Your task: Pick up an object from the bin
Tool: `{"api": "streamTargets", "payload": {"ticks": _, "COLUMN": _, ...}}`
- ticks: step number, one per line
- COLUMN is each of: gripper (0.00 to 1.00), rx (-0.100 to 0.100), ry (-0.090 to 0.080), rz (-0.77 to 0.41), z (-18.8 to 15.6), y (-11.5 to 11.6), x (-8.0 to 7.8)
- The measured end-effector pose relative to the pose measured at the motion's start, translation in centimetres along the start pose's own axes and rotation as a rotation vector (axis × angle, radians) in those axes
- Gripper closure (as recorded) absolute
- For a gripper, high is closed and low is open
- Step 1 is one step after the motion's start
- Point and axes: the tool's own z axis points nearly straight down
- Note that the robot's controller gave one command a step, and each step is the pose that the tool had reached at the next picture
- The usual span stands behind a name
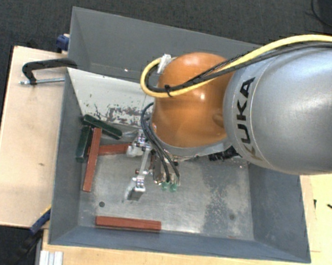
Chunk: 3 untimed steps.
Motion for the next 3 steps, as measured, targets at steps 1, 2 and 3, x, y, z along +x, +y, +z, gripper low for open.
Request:
{"api": "streamTargets", "payload": {"ticks": 1, "gripper": 0.00, "rx": 0.000, "ry": 0.000, "rz": 0.000, "z": 0.0, "y": 0.0, "x": 0.0}}
{"api": "streamTargets", "payload": {"ticks": 2, "gripper": 0.00, "rx": -0.003, "ry": -0.008, "rz": 0.032, "z": 4.6, "y": 0.0, "x": -3.2}}
{"api": "streamTargets", "payload": {"ticks": 3, "gripper": 0.00, "rx": -0.003, "ry": -0.006, "rz": 0.137, "z": 10.2, "y": -0.3, "x": -6.6}}
